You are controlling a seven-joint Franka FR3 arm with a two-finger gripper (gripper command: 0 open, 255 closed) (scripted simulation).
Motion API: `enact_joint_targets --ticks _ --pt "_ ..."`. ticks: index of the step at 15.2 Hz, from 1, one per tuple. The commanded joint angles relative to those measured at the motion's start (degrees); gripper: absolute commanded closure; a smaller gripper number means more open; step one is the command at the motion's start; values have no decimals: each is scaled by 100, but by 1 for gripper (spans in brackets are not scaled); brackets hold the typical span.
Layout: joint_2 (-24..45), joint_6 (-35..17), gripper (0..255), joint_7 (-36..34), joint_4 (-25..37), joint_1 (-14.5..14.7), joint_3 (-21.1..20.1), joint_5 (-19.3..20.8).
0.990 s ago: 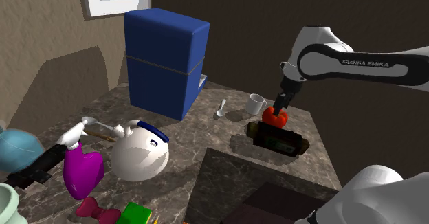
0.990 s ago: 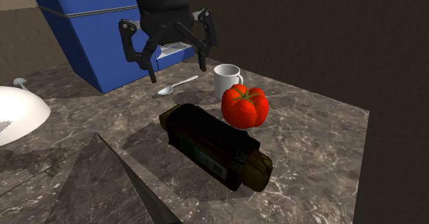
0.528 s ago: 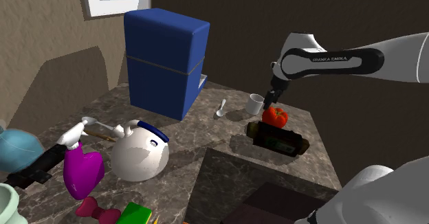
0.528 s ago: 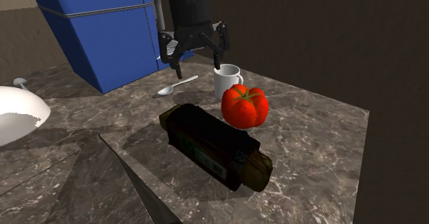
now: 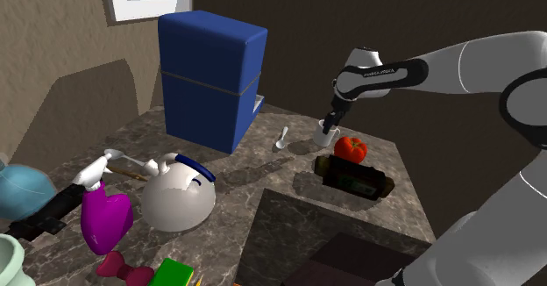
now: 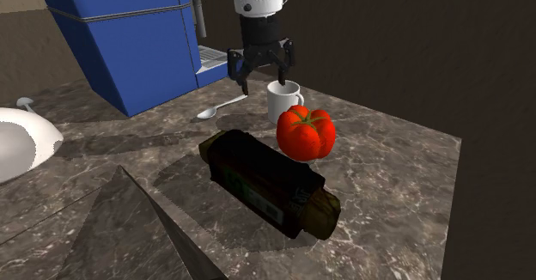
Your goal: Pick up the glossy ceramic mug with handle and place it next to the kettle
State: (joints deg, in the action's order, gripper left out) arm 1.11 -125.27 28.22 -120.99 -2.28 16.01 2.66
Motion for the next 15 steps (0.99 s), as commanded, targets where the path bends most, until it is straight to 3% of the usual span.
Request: enact_joint_targets --ticks 1,3,10,15 --pt "427 -130 0 245 357 -52 39 -197" --pt "824 -211 0 449 717 -121 41 -385" --pt "1135 -677 0 527 550 -163 13 -501" --pt "1163 -715 0 534 539 -167 10 -512"
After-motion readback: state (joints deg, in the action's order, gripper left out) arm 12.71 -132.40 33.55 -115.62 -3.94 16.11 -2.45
